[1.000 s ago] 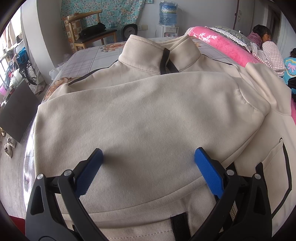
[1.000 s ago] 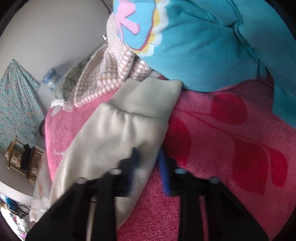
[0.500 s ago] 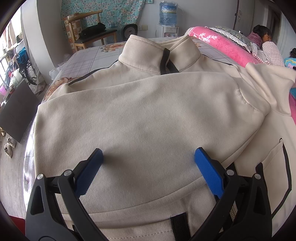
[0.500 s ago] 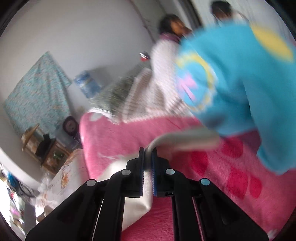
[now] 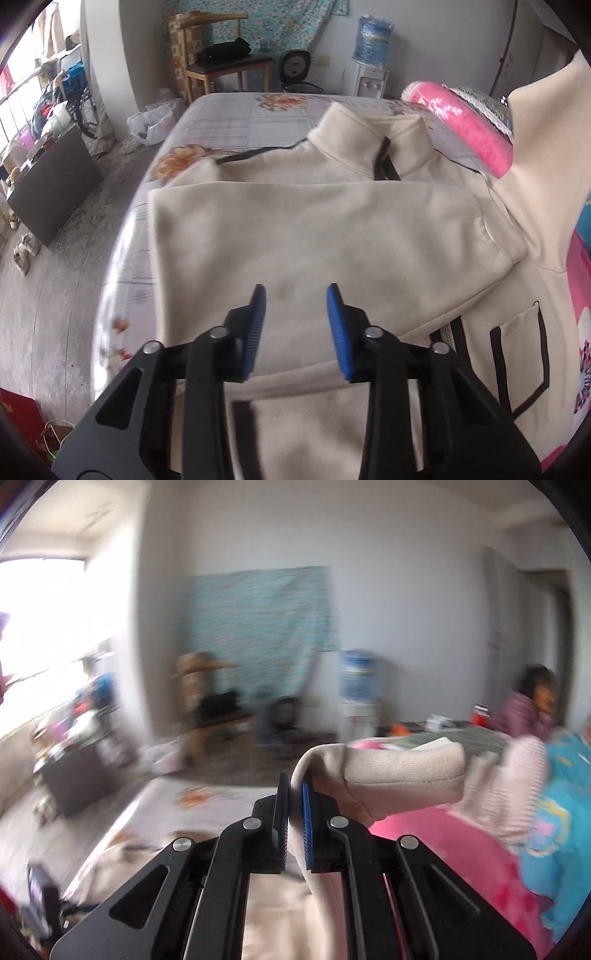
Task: Fold large clothes
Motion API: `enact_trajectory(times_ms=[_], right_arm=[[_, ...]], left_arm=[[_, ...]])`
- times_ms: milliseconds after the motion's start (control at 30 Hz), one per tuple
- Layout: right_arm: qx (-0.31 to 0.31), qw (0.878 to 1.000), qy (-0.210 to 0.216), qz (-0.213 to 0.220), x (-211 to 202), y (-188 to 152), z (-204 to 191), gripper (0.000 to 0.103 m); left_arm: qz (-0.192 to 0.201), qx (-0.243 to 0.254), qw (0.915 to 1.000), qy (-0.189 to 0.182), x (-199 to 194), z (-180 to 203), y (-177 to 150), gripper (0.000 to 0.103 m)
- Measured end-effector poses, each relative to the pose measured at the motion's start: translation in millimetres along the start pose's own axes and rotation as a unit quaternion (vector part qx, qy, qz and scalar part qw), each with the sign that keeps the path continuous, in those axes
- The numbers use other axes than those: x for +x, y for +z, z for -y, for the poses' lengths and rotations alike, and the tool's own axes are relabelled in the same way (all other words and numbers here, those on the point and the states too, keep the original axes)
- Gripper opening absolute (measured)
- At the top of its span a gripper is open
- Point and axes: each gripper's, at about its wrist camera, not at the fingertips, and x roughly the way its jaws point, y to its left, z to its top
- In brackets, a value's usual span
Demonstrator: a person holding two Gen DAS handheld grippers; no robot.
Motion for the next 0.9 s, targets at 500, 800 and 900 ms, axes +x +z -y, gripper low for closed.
enact_trajectory(times_ms=[500, 800, 900], right_arm=[[-0.053, 0.96, 0.144, -0.233, 31.6, -175.0, -75.0, 0.052], [0.018, 0.961, 0.107, -0.254, 36.2, -204.3, 3.0, 0.064], [0.048, 0.958, 0.112, -0.259, 37.3, -219.0, 19.2, 0.064]], left_arm=[[-0.02, -0.123, 0.9839, -0.128, -18.1, -87.4, -8.1, 0.022], [-0.062, -0.156, 0.9698, -0.177, 53.3, -41.0, 58.4, 0.038], [-0.096, -0.16, 0.9712, -0.149, 89.4, -28.0, 70.6, 0.038]])
